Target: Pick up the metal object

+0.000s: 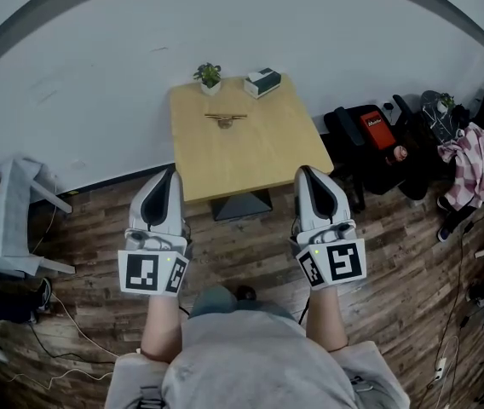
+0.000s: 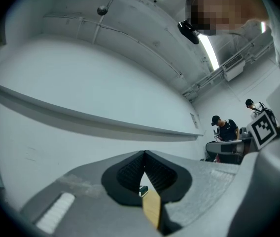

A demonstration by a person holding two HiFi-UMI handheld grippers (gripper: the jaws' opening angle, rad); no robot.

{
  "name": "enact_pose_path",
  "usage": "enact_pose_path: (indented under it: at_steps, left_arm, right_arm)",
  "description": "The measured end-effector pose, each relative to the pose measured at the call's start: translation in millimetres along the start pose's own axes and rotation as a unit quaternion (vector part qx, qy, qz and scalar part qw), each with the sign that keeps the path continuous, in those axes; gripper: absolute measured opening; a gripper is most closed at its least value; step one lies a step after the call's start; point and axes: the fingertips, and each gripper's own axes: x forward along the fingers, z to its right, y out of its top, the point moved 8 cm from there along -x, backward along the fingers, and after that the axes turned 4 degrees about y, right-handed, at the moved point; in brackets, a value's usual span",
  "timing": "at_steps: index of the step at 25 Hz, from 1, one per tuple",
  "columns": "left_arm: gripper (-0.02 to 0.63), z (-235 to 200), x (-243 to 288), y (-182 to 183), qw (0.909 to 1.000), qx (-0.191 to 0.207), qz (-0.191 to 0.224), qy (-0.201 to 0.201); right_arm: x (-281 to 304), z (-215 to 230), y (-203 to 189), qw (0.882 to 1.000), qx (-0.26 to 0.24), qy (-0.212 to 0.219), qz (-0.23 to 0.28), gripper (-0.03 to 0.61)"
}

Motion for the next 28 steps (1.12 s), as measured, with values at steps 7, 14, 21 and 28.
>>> enact_pose_path:
  at_steps: [7,14,21,28]
  left_arm:
    - [0.003,3.3,29.4,-9.5,1.0,0.0,-0.006,-0.007]
    - [0.005,-1.5,74.8,-19.4,0.9997,0.001,0.001,-0.026]
    - [0.005,-26.1,130.2,-41.2,0.9993,-0.018,-0.003,-0.034]
    - [0.003,-53.9,188.1,-58.2,0.9988,-0.02,-0.003,-0.044]
  right_arm:
    - [14.1,20.2,-10.0,1.0,0.001,-0.004,-0.002,0.0]
    - [40.5,45.2,-15.5,1.0,-0.006,-0.023,0.001,0.0]
    - [89.6,68.1,-27.6,0.999,-0.014,-0.039,-0.003,0.0]
    - [147.3,88.9,-43.8,0.999,-0.013,-0.048,-0.006,0.001]
